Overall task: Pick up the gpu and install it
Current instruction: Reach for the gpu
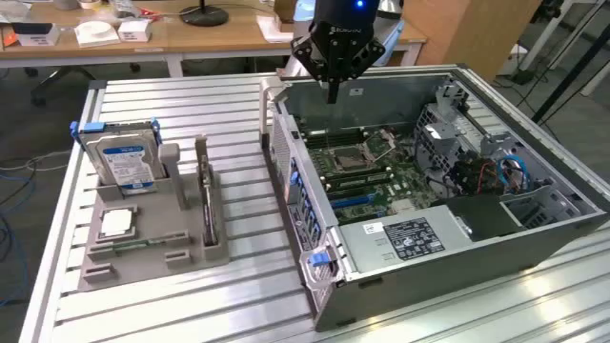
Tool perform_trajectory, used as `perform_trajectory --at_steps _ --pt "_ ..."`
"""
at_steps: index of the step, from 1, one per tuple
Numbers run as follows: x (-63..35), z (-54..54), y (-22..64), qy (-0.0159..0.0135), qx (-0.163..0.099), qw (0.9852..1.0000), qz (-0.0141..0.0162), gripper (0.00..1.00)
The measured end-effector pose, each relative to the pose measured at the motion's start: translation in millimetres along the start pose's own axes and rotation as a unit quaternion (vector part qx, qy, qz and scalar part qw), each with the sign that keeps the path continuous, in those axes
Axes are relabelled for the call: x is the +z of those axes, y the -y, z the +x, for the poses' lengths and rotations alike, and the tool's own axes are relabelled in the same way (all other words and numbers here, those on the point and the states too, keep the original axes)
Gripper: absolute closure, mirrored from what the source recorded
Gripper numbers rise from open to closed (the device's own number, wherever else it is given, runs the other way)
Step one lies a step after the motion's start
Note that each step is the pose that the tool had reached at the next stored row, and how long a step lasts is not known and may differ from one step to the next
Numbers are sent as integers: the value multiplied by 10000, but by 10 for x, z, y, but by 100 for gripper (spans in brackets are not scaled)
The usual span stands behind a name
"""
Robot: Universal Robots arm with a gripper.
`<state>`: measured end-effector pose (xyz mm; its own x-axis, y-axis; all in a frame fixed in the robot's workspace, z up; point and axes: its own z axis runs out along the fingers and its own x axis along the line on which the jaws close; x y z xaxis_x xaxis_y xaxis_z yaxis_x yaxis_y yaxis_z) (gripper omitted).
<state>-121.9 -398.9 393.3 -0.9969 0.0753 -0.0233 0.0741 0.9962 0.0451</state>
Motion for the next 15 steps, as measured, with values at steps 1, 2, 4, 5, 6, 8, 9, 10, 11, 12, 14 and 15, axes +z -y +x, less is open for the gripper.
perform_trajectory --at_steps 1,2,4,5,6,8,9,10,11,12,14,15 --pt "0 0 0 0 0 10000 0 89" --pt "0 0 0 0 0 10000 0 89" --pt "0 0 0 0 0 10000 0 89" --pt "0 0 0 0 0 10000 0 89" --pt "0 0 0 0 0 10000 0 89" --pt "0 0 0 0 0 10000 0 89" --pt "0 0 0 0 0 10000 0 89" --pt "0 0 0 0 0 10000 0 89" --pt "0 1 0 0 0 10000 0 89" --pt "1 5 0 0 1 10000 0 89" --pt "0 22 2 0 0 10000 0 89" --pt "-1 33 2 0 0 10000 0 89"
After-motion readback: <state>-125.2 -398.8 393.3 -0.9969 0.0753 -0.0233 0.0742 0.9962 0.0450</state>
